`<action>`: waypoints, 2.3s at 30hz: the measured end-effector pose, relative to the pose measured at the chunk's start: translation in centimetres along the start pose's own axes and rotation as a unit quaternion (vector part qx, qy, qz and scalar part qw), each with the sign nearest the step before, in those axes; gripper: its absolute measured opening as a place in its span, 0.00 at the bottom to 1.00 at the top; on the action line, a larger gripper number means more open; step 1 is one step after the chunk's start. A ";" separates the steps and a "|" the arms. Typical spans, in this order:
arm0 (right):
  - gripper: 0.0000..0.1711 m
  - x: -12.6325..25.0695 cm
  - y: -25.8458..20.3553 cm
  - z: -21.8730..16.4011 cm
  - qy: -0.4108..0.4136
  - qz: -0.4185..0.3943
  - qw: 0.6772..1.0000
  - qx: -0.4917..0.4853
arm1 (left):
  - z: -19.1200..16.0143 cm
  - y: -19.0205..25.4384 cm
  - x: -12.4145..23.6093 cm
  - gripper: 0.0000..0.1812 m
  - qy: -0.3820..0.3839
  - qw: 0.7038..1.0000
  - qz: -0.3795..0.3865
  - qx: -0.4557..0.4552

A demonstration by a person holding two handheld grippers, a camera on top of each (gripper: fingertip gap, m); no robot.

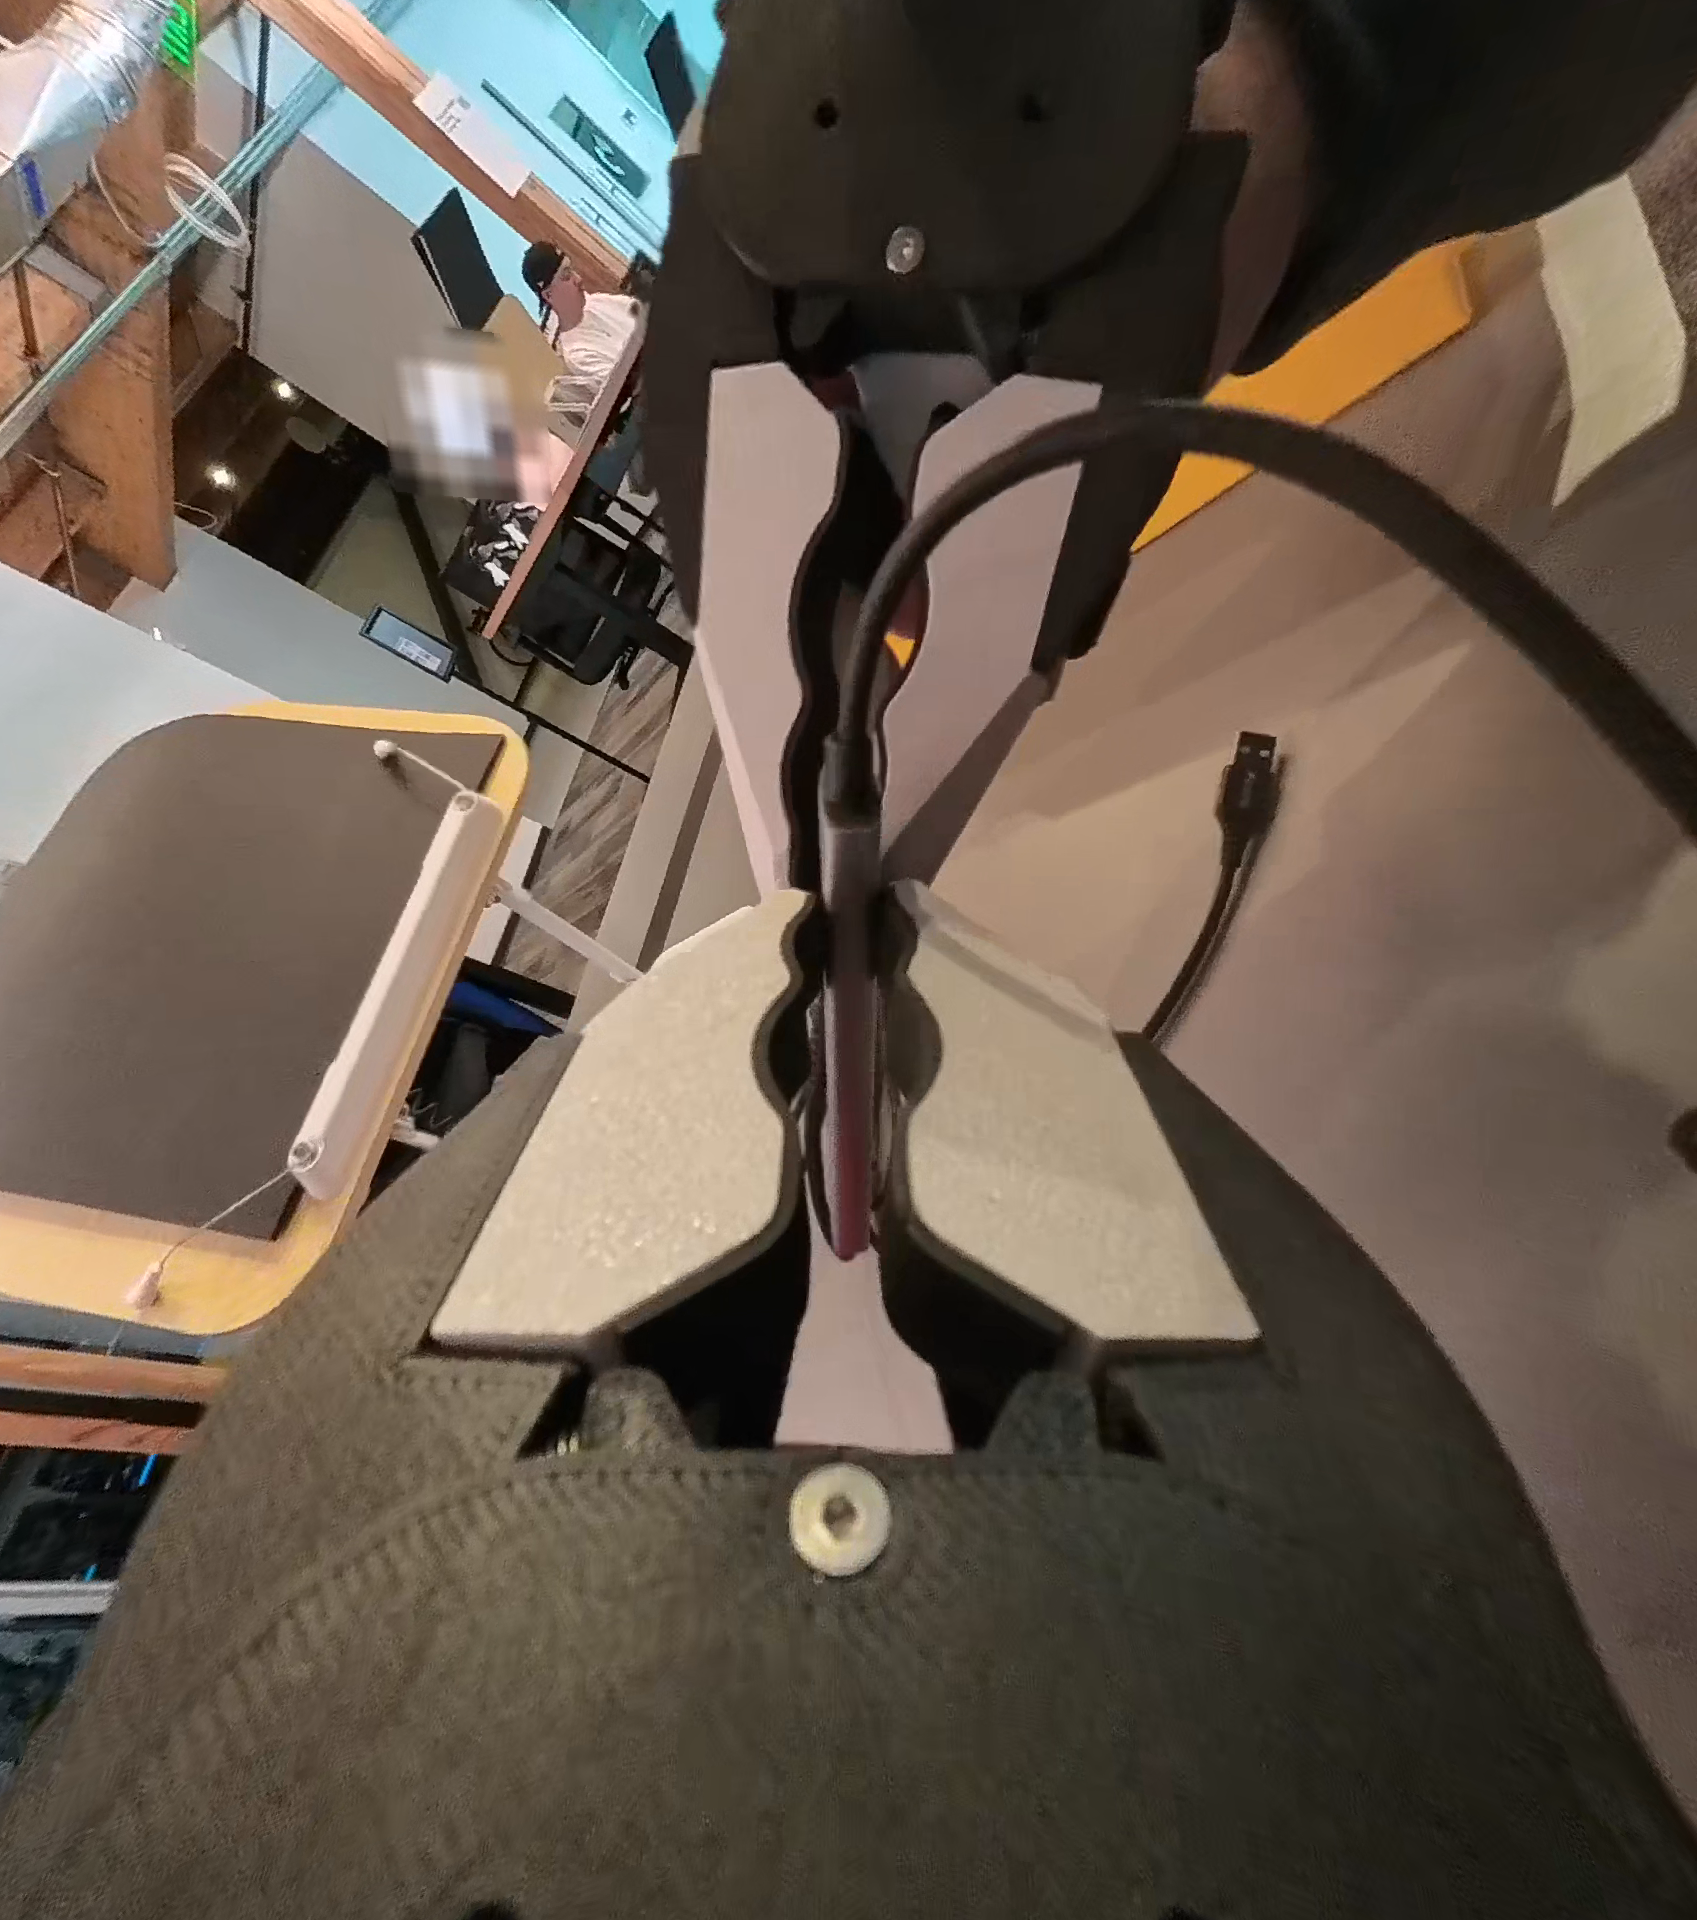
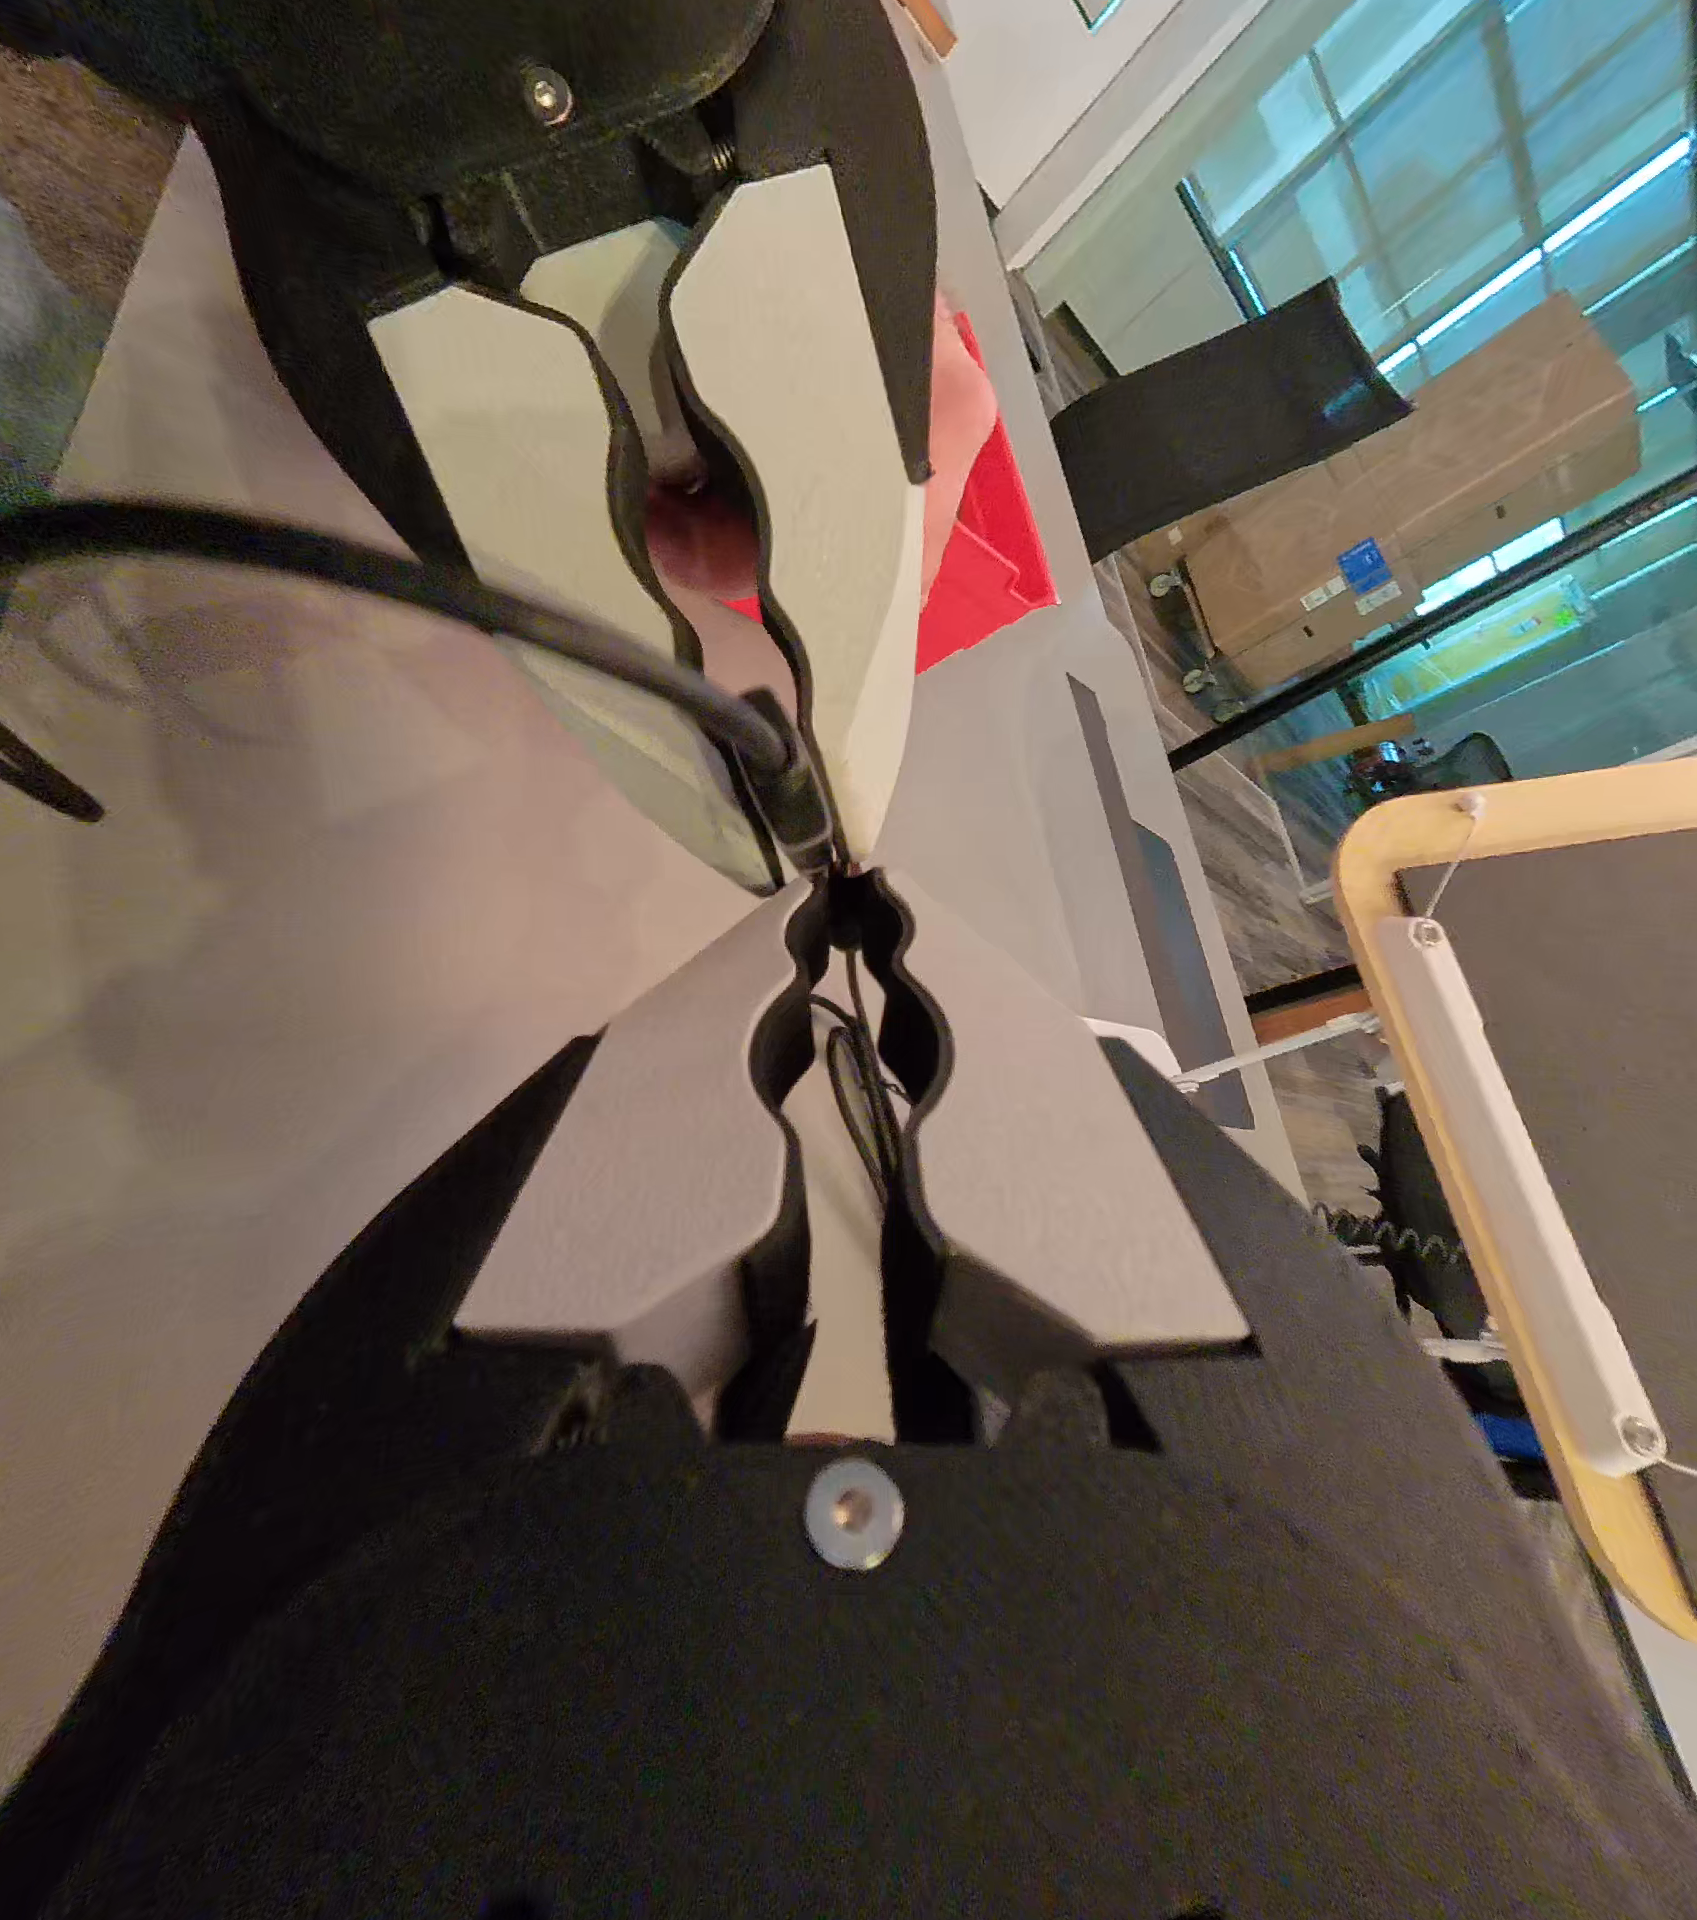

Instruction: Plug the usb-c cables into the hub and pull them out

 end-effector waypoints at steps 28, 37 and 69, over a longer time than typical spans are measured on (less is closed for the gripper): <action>0.02 1.0 0.3 1.9 -0.082 -0.036 0.989 0.117 | 1.9 0.1 0.9 0.05 0.015 0.993 0.051 -0.110; 0.02 1.1 0.0 2.2 -0.085 -0.031 0.988 0.128 | 1.7 0.1 0.8 0.05 0.009 0.993 0.046 -0.107; 0.02 -1.3 -3.6 -1.9 -0.097 0.013 0.992 0.077 | -4.0 2.1 -2.0 0.05 -0.106 0.993 0.037 -0.048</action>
Point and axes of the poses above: each gripper's, where its closed fingertips meet, x back along the fingers, z out of its top, y = z × x across the jaws, the point moved 9 cm from there along x, back along the fingers, and after that the axes turned 11 degrees about x, right-handed, at the moved point
